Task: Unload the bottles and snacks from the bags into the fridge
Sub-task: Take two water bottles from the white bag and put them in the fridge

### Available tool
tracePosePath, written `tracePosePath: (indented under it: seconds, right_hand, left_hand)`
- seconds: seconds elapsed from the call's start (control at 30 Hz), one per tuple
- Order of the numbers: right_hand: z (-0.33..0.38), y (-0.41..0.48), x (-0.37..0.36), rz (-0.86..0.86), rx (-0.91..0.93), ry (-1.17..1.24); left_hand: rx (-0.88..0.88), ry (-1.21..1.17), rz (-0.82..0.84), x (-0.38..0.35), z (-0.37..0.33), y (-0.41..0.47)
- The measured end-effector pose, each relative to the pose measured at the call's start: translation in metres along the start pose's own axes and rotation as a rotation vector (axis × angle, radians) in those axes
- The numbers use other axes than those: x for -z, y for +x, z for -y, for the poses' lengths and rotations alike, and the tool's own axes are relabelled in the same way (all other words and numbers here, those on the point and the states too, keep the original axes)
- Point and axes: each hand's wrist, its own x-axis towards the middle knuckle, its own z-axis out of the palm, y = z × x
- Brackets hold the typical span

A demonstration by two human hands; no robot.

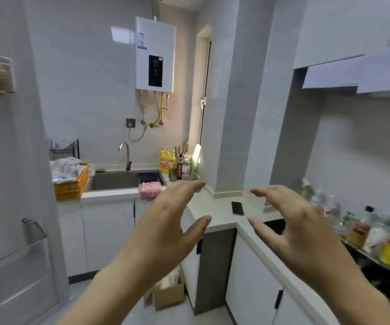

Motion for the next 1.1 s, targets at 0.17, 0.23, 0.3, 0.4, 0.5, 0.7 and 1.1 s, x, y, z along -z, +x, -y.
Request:
tracePosePath:
  seconds: [0.17, 0.23, 0.3, 0.4, 0.5, 0.7, 1.1]
  right_hand:
    - [-0.05, -0.02, 0.016, -0.035, -0.183, -0.109]
    - [-0.06, -0.026, 0.022, -0.032, -0.228, -0.133]
    - [-0.074, -0.034, 0.026, -0.025, -0.314, -0.186]
    - [-0.092, -0.044, 0.031, -0.075, -0.406, -0.269]
    - [-0.102, -0.054, 0.036, -0.093, -0.536, -0.335]
    - [-0.116, -0.084, 0.047, -0.088, -0.753, -0.437]
    - [-0.177, -0.176, 0.095, -0.146, -0.994, -0.544]
  left_hand:
    - [-0.109, -0.126, 0.135, -0.064, -0.02, 0.043]
    - [-0.143, -0.186, 0.148, -0.078, -0.026, 0.053]
    - [-0.204, -0.26, 0.194, -0.1, -0.031, 0.066]
    - [-0.292, -0.336, 0.261, -0.132, -0.036, 0.089]
    - [-0.391, -0.42, 0.306, -0.16, -0.045, 0.105]
    - [-0.534, -0.59, 0.417, -0.216, -0.072, 0.122]
    - [-0.67, -0.732, 0.583, -0.316, -0.181, 0.11]
